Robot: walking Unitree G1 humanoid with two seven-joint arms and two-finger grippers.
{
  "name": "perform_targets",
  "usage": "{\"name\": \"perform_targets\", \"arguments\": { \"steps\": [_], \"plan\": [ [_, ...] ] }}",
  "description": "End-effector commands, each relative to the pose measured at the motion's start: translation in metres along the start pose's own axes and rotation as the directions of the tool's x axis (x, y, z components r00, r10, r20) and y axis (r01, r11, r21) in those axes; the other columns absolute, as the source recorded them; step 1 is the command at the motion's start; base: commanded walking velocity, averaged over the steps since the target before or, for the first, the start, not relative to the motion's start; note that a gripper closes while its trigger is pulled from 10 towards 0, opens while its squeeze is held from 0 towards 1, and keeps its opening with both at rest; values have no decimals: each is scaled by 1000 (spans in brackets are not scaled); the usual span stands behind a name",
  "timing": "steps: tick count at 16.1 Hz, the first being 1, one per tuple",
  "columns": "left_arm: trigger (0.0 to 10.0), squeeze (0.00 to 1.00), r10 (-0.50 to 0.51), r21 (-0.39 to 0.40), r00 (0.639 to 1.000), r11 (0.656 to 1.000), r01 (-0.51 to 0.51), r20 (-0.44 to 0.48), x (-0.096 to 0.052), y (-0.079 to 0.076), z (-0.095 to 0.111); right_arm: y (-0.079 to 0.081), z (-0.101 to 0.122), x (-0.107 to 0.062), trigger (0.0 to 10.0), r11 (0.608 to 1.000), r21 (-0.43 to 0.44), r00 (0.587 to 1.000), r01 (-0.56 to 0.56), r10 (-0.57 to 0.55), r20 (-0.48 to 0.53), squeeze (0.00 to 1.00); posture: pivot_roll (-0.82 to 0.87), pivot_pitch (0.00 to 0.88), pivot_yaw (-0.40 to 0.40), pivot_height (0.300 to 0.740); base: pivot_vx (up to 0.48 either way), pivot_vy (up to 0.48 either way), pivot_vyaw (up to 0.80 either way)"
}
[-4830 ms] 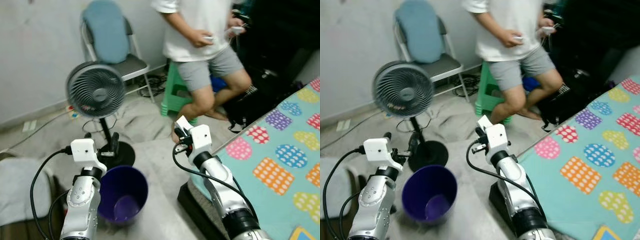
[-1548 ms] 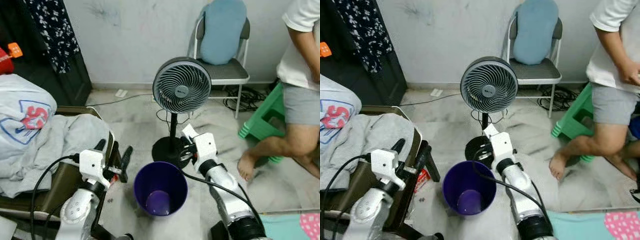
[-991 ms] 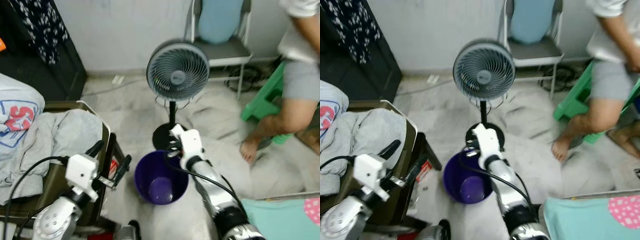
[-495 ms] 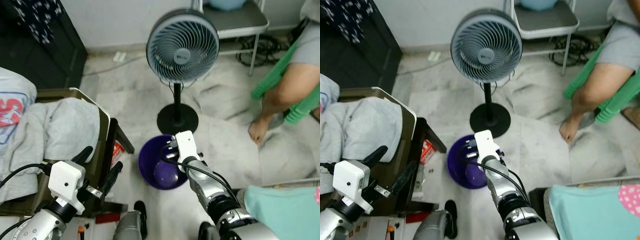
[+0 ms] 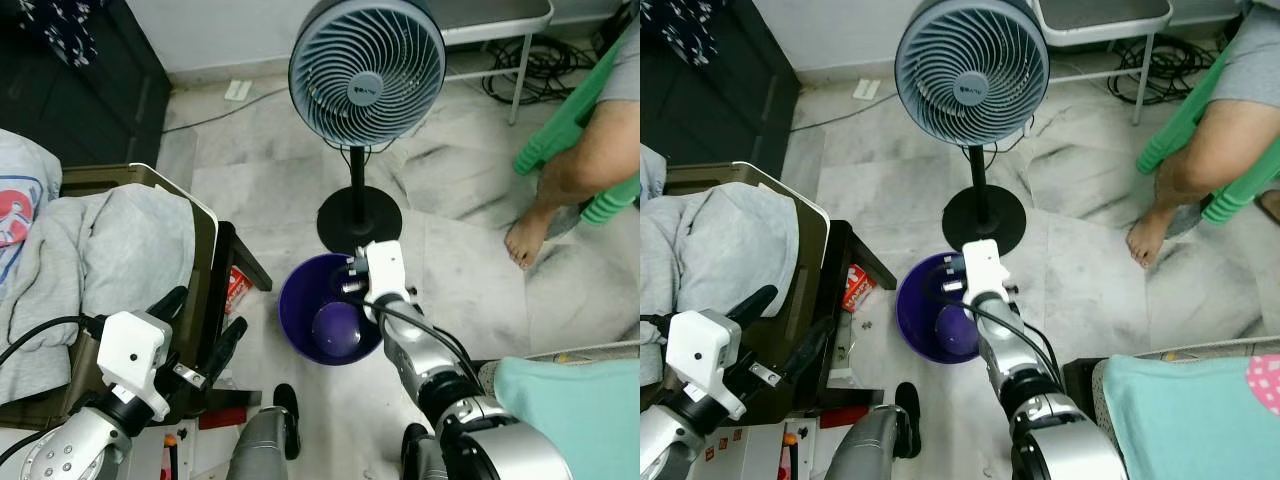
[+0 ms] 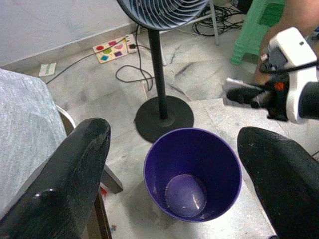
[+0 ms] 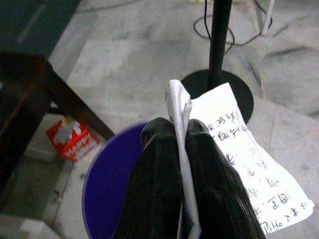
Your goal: Clean up the room
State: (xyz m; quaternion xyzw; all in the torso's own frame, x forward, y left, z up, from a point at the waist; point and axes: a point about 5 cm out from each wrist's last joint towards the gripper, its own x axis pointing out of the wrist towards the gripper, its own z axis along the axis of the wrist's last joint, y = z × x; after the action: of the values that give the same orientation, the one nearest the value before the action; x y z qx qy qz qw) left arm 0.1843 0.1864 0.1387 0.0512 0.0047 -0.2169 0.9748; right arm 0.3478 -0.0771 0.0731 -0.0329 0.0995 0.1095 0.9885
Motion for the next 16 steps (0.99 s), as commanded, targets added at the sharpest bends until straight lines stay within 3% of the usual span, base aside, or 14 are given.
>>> {"name": "perform_targets", "arguments": {
  "steps": [1,6,7,8,16],
  "plan": [
    [10000,0,14,0,999,1000,-14,-32,-4,2,-3,8,0,0,10000,999,35,1000,-11,11,5,0,322,400,154,740,0,0,0],
    [10000,0,43,-2,999,999,-43,-30,-5,1,0,22,9,1,10000,995,81,995,-65,58,77,0,328,406,147,740,0,0,0],
    [10000,0,50,1,998,999,-50,-29,-5,2,0,21,8,0,10000,994,88,996,-62,56,74,176,329,406,148,740,0,0,0],
    [10000,0,54,2,998,999,-54,-29,-5,2,0,20,8,0,10000,994,96,996,-57,50,73,1000,330,405,149,740,0,0,0],
    [10000,0,67,5,997,998,-67,-36,-3,2,1,14,9,1,10000,993,115,996,-35,25,87,1000,327,410,159,740,0,0,0]
  ]
}}
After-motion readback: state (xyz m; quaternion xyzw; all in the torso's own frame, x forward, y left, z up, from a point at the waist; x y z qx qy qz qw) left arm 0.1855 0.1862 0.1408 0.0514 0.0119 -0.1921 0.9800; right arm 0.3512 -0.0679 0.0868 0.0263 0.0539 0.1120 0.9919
